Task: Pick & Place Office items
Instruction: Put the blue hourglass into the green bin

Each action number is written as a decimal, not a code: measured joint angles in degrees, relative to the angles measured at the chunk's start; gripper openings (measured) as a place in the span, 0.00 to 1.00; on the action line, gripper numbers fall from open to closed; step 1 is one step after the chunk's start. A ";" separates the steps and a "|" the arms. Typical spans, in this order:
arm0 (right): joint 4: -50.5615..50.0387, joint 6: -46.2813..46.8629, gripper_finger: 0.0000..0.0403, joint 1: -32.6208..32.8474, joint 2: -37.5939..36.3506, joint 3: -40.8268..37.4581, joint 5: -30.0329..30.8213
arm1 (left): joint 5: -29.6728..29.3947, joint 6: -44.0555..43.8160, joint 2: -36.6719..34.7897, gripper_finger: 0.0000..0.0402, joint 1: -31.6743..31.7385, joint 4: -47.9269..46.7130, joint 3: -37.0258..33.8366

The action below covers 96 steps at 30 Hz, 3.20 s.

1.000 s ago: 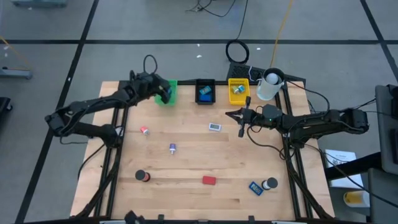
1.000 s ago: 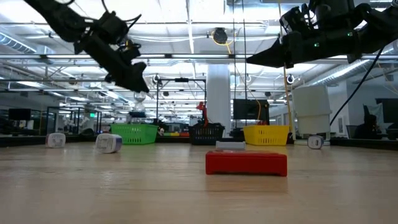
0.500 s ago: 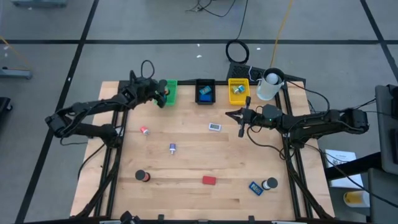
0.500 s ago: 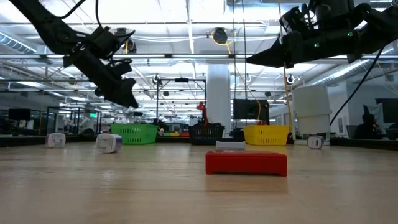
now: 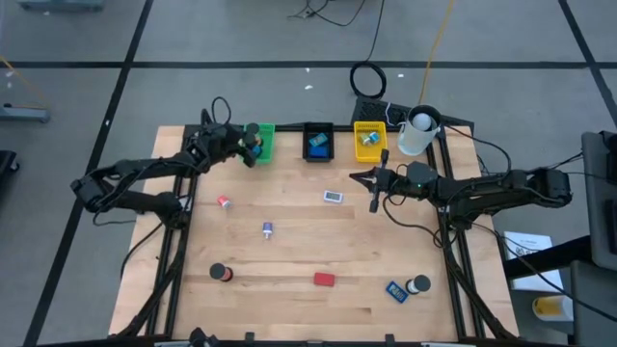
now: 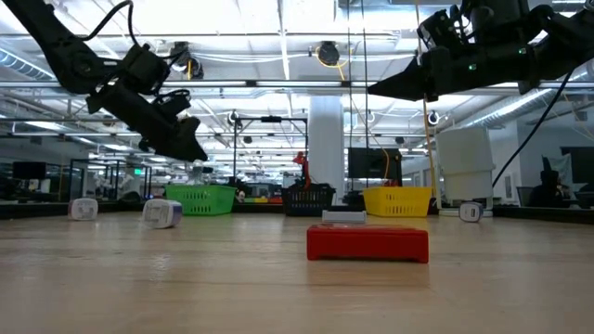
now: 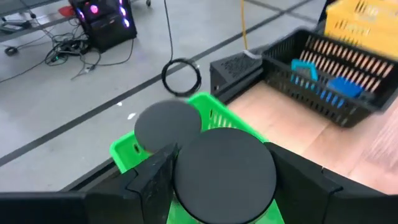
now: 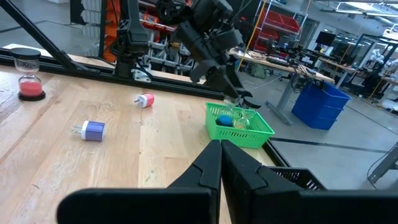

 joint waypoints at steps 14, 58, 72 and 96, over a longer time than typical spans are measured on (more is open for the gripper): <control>1.25 -0.11 0.00 0.00 0.00 0.04 -2.93 | -2.59 -1.57 9.77 0.58 -2.39 7.38 4.13; 1.21 -0.15 0.00 0.00 0.00 0.04 -2.95 | -5.73 -2.14 17.75 0.63 -2.44 7.99 8.33; 1.21 -0.15 0.00 0.00 0.00 0.04 -2.95 | -5.76 -0.47 14.28 0.84 -2.68 3.96 8.24; 1.21 -0.17 0.00 -0.02 0.00 0.02 -2.95 | -8.95 2.37 9.95 0.54 -2.91 -1.42 8.09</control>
